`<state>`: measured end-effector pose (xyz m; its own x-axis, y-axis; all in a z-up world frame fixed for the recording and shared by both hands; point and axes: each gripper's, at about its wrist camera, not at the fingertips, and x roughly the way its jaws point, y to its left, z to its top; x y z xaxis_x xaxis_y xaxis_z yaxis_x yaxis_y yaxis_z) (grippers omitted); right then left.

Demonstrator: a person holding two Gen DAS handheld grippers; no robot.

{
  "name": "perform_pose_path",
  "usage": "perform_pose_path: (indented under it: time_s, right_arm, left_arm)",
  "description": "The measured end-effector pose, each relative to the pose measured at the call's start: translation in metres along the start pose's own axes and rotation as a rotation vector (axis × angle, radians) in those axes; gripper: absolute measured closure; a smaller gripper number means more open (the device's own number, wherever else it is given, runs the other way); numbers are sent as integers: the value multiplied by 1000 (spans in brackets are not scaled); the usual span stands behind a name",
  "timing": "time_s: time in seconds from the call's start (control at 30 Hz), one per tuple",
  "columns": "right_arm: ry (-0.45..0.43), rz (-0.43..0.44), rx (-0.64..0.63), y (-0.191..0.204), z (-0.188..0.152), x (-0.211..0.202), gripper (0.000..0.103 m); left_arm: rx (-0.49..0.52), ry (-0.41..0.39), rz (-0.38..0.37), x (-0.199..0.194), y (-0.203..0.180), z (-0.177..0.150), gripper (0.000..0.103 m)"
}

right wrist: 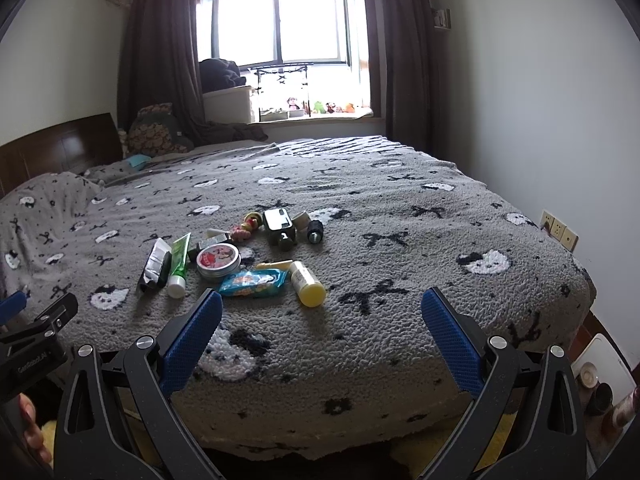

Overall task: Collect trash
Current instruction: 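Move both tools toward the toiletries on the bed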

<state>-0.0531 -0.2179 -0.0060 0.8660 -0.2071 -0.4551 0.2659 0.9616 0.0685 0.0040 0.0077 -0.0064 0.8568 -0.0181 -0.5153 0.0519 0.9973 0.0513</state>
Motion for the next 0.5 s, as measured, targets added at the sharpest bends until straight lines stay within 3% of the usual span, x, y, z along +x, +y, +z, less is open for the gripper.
perform_pose_path:
  time_s: [0.2,0.5]
  right_arm:
    - [22,50,-24,-3,-6,12,3]
    - [148,84,14,-17,-23,56,3]
  left_arm:
    - [0,12,-19,8,4,-4,8]
    - [7,84,-49,49,13,-17,8]
